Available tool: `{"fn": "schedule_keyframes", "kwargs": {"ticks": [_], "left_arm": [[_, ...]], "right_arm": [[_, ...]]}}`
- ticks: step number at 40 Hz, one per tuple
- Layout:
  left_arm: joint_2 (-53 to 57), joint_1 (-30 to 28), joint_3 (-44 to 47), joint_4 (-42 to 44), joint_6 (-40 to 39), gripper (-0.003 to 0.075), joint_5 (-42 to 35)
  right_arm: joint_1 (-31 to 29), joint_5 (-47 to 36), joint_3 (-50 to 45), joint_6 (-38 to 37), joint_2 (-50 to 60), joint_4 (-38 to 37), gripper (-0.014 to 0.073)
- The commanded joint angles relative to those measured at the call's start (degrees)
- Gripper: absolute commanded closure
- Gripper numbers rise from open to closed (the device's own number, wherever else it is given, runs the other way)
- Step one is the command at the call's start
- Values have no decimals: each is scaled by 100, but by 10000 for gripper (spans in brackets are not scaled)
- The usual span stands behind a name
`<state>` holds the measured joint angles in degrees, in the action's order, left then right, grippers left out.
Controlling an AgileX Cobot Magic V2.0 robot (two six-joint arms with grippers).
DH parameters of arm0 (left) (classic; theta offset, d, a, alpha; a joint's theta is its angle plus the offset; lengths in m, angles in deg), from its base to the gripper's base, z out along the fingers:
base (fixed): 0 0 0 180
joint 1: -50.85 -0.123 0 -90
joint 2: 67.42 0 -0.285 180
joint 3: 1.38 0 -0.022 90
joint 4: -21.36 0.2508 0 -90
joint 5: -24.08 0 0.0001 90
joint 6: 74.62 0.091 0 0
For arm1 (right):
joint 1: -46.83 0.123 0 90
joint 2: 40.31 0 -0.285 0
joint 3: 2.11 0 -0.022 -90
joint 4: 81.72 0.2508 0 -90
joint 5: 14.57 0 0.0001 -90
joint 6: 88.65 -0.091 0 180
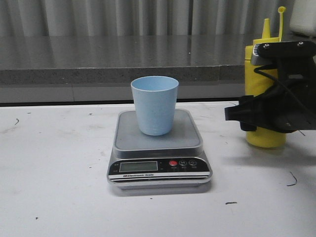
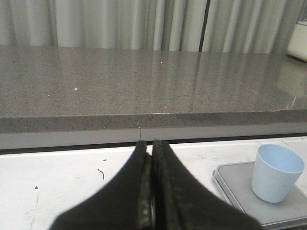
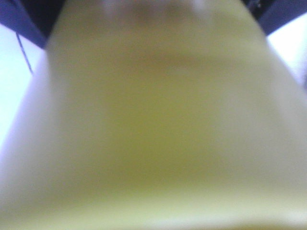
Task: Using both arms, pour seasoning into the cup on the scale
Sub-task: 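Lower the yellow bottle upright back onto the table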
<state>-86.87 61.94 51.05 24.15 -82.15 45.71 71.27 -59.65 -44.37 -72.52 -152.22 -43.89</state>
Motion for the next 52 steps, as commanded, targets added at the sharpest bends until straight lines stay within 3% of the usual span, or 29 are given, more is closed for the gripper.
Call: {"fn": "schedule_keyframes", "kwargs": {"ticks": [1, 24, 27, 39, 43, 52], "left_arm": [[-61, -9, -147, -26, -40, 740, -489], [-61, -9, -147, -26, -40, 740, -489], [-61, -9, -147, -26, -40, 740, -489], [-61, -9, -147, -26, -40, 740, -489], [-61, -9, -147, -26, -40, 740, -489], [-61, -9, -147, -26, -40, 740, -489]], "right_arm": [[-33, -632, 119, -81, 229, -195, 447], [-33, -192, 119, -106, 229, -195, 433], [-33, -125, 119, -106, 229, -195, 381], [-33, -126, 119, -106, 229, -185, 27], [-33, -126, 119, -106, 229, -185, -20], [-33, -126, 119, -106, 234, -167, -24]]}}
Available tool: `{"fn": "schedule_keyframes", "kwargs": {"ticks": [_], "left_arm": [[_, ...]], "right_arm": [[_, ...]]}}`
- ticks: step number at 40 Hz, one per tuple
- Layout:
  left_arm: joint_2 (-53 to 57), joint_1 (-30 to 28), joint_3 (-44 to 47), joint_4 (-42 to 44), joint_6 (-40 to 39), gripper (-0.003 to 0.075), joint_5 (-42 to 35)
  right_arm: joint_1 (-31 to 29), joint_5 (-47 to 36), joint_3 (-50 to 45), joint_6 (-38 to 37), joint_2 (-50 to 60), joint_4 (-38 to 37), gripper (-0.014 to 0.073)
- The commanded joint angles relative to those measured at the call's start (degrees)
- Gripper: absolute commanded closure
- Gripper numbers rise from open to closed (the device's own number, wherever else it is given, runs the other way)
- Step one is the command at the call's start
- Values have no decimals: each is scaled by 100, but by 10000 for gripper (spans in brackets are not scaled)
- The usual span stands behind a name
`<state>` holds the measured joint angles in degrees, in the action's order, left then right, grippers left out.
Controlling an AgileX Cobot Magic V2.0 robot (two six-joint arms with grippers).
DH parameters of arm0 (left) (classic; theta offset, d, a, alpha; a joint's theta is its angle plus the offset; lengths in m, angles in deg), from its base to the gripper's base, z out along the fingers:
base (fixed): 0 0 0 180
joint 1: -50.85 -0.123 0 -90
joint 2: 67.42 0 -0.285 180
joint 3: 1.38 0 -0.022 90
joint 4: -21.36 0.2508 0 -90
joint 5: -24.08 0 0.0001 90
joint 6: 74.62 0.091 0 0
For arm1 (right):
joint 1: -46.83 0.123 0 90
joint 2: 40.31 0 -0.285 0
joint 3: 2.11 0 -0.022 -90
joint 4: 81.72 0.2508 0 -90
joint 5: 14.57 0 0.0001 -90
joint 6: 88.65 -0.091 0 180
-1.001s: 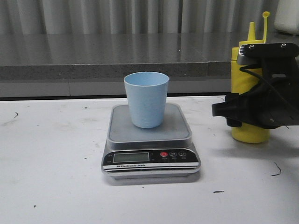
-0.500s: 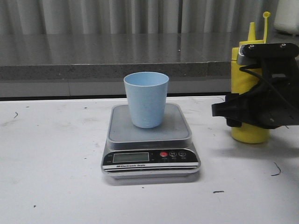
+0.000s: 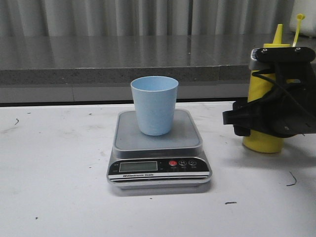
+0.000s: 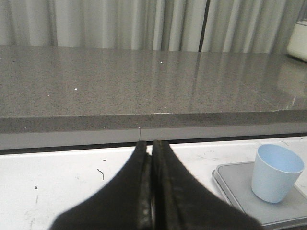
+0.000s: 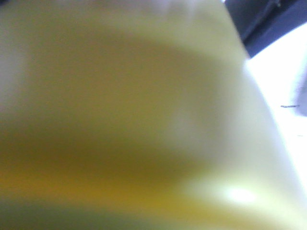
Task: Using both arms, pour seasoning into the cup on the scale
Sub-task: 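Lower the yellow bottle upright back onto the table, then open the right gripper and withdraw from the bottle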
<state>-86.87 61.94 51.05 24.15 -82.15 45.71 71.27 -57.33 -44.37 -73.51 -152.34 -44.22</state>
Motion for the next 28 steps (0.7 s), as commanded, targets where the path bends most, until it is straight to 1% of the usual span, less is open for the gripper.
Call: {"fn": "schedule_keyframes", "kwargs": {"ticks": [1, 10, 28], "left_arm": [[-61, -9, -147, -26, -40, 740, -489], [-61, -9, -147, -26, -40, 740, -489], [-61, -9, -147, -26, -40, 740, -489]], "right_arm": [[-33, -359, 119, -7, 246, -119, -24], [-23, -685, -94, -7, 282, -102, -24], [-11, -548, -254, -12, 730, -108, -24]]}}
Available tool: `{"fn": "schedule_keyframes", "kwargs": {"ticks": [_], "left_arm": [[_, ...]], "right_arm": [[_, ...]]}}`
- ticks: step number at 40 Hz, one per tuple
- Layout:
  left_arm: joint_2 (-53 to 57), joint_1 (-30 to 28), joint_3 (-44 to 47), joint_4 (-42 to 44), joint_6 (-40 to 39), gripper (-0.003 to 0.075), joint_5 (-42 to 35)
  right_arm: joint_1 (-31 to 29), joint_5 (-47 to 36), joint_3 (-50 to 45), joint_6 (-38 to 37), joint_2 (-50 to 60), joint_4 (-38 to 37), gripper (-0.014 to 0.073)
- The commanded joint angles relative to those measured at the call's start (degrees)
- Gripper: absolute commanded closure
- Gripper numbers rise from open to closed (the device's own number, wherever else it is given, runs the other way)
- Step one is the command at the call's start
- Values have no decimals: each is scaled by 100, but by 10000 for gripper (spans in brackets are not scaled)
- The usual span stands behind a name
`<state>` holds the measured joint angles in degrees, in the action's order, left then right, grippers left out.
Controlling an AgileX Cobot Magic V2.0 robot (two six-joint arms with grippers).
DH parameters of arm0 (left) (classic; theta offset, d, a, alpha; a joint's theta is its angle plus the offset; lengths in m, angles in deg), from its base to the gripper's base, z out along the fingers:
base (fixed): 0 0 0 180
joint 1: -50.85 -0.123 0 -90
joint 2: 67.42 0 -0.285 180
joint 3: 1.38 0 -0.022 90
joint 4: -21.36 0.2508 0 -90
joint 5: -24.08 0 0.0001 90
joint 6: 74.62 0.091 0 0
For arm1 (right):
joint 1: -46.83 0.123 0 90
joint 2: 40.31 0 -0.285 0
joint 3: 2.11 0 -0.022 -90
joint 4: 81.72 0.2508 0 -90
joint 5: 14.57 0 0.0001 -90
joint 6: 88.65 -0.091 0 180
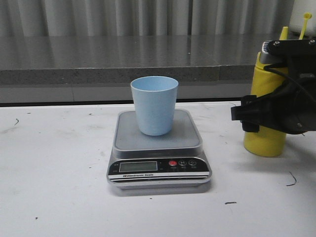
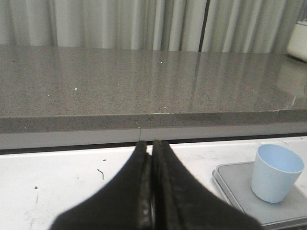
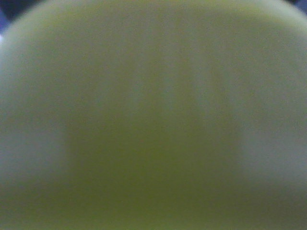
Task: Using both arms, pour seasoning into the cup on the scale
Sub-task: 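Open the right gripper and withdraw from the bottle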
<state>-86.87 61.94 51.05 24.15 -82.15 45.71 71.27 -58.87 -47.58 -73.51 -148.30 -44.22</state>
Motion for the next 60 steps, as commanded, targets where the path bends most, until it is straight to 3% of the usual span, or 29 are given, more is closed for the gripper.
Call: {"fn": "schedule_keyframes", "kwargs": {"ticks": [1, 27, 46, 54, 60], "left_arm": [[-61, -9, -147, -26, -40, 740, -489], [-61, -9, -147, -26, -40, 740, -489], [-61, -9, -147, -26, -40, 740, -489], [-61, -9, -147, -26, -40, 740, -489], [-61, -9, -147, -26, -40, 740, -489]], "right_arm": [[-11, -395, 67, -12, 355, -108, -24], [-11, 50, 33, -12, 786, -93, -24], [-6, -76, -975, -12, 1753, -503, -24], [-6, 695, -1075, -12, 2643, -503, -23], [-6, 1555, -1075, 0, 3427, -523, 36]]}}
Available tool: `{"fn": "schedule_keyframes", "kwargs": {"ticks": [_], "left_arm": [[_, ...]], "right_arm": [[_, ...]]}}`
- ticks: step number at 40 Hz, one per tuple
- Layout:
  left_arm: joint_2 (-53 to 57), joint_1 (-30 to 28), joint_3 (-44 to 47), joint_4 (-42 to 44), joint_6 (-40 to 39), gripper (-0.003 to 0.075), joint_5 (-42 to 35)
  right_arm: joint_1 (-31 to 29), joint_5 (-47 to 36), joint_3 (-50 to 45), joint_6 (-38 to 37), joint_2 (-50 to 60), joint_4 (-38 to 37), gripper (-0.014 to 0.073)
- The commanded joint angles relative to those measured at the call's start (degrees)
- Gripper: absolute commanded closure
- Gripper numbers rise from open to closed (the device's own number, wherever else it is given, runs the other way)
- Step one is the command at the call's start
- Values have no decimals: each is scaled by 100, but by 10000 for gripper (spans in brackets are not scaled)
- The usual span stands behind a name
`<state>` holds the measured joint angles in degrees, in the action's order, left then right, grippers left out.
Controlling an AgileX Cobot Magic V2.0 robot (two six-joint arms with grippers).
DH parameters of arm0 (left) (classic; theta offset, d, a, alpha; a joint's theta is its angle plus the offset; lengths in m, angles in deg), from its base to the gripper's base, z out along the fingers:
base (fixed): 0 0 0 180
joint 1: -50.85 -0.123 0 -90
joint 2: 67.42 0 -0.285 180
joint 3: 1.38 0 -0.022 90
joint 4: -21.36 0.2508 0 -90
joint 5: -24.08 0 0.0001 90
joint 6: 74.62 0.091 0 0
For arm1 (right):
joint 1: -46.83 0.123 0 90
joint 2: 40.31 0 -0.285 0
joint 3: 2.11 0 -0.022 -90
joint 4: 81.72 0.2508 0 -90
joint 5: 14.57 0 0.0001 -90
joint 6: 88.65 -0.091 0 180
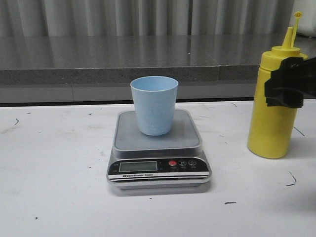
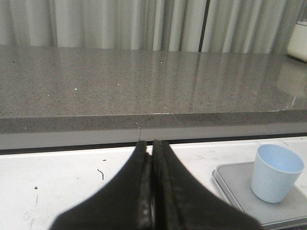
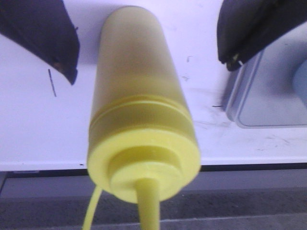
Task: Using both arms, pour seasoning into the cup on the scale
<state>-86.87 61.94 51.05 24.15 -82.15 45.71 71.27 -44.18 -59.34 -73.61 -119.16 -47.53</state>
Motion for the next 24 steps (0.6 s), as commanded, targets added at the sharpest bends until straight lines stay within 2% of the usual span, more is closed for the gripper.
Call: {"fn": "schedule_keyframes", "kwargs": {"ticks": [1, 4, 10, 13, 18, 24], "left_arm": [[-61, -9, -147, -26, -40, 740, -489], [-61, -9, -147, -26, -40, 740, -489], [-61, -9, -147, -26, -40, 740, -489], [-61, -9, -147, -26, -40, 740, -489], [-61, -9, -147, -26, -40, 740, -489], [-61, -9, -147, -26, -40, 740, -489]], "right_arm": [[-6, 251, 102, 41, 637, -199, 58], [-6, 680, 102, 188, 1081, -217, 165], [-11, 1408, 102, 872, 2191, -217, 488], [-11, 1490, 102, 1038, 2668, -217, 587], [-11, 1595, 102, 1061, 3366, -217, 657], [-11, 1801, 102, 1061, 3936, -217, 657]]}}
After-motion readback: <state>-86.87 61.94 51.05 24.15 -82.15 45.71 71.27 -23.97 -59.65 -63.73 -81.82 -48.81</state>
